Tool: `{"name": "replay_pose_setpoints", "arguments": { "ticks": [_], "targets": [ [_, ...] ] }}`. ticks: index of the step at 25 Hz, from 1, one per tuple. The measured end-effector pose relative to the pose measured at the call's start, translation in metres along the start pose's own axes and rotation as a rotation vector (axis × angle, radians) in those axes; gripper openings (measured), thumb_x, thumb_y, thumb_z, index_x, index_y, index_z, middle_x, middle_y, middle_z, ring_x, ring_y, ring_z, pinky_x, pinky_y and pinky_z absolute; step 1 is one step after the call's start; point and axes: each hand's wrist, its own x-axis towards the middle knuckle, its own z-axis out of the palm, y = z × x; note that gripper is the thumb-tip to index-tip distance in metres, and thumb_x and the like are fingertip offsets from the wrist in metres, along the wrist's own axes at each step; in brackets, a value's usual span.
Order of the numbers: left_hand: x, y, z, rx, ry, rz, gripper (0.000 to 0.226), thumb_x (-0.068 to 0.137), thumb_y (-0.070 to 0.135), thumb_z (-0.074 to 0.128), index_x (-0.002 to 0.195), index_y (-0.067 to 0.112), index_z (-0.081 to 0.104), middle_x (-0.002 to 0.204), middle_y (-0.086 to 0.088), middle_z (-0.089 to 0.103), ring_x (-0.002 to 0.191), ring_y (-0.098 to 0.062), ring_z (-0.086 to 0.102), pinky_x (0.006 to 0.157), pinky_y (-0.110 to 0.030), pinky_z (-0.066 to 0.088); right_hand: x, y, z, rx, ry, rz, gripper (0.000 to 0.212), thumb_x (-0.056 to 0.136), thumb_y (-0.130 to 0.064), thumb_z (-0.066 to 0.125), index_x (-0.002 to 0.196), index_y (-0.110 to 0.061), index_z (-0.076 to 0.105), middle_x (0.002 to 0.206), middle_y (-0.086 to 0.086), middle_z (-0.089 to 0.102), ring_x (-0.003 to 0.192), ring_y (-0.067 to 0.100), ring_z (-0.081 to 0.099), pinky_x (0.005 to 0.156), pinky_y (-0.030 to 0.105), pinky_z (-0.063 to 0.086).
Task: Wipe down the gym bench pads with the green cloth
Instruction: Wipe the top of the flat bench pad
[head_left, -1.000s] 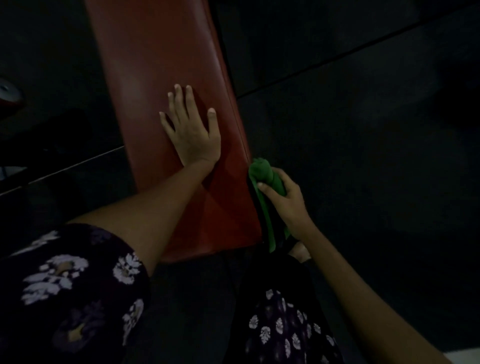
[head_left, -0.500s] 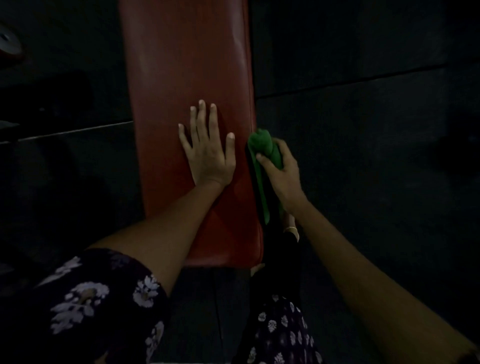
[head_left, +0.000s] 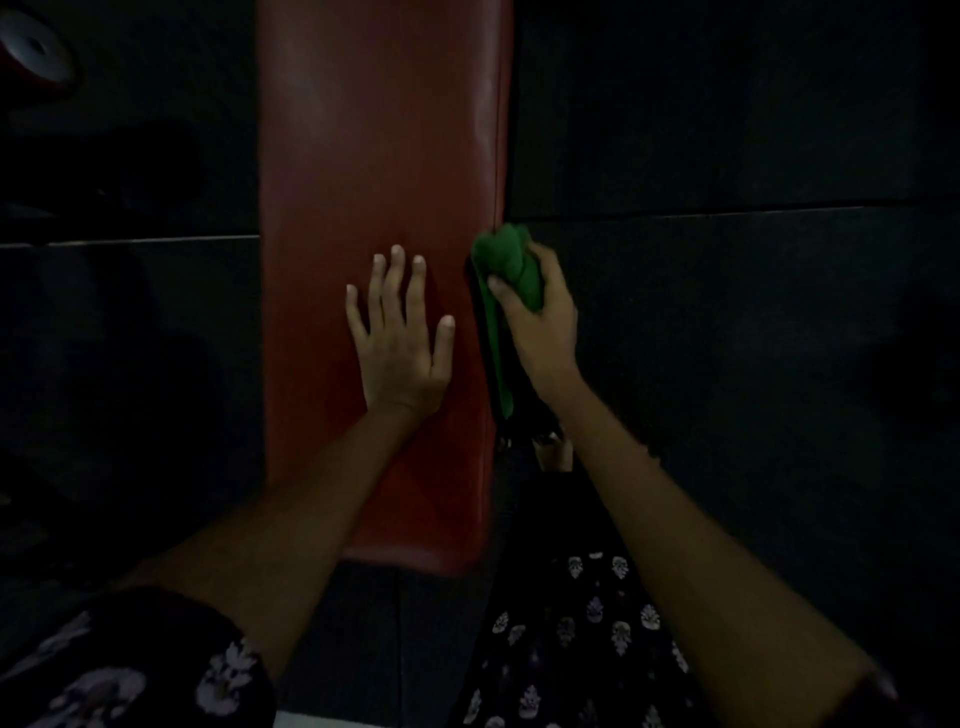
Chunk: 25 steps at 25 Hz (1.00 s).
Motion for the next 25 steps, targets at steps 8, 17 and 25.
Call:
{"name": "replay_pose_setpoints", "arguments": {
  "ticks": [8,17,25],
  "targets": [
    [0.002,-0.001,-0.017,-0.223,-0.052,-0.093,0.059,0.088,0.041,0.048,0.138,0.010,0.041,0.148,-0.004,0.035,0.140,-0.014,0.022,0.116,-0.037,0.002,0.097,-0.060,0.006,-0.108,0.081,-0.137,0.048,0.081,-0.032,0.068,0.123,-0.017,0.052,0.112,0.007,0.060,0.101,0.019,0.059,0.086,0.043,0.051],
    [0.193,0.004,-0.015,-0.163,0.081,-0.451,0.061,0.092,0.040,0.045,0.145,0.015,0.031,0.157,-0.007,0.017,0.145,-0.023,0.014,0.116,-0.047,0.002,0.089,-0.050,-0.005,-0.098,-0.055,-0.077,0.043,0.084,-0.031,0.066,0.122,-0.022,0.049,0.116,0.004,0.059,0.106,0.019,0.057,0.091,0.044,0.049],
    [0.212,0.008,0.002,0.023,0.042,-0.474,0.071,0.090,0.065,0.026,0.150,0.027,0.017,0.159,-0.002,0.011,0.146,-0.023,0.005,0.113,-0.054,-0.004,0.126,-0.076,-0.005,-0.124,-0.070,-0.072,0.052,0.089,-0.027,0.062,0.135,-0.016,0.040,0.126,0.001,0.048,0.111,0.012,0.049,0.093,0.027,0.042]
  ]
}}
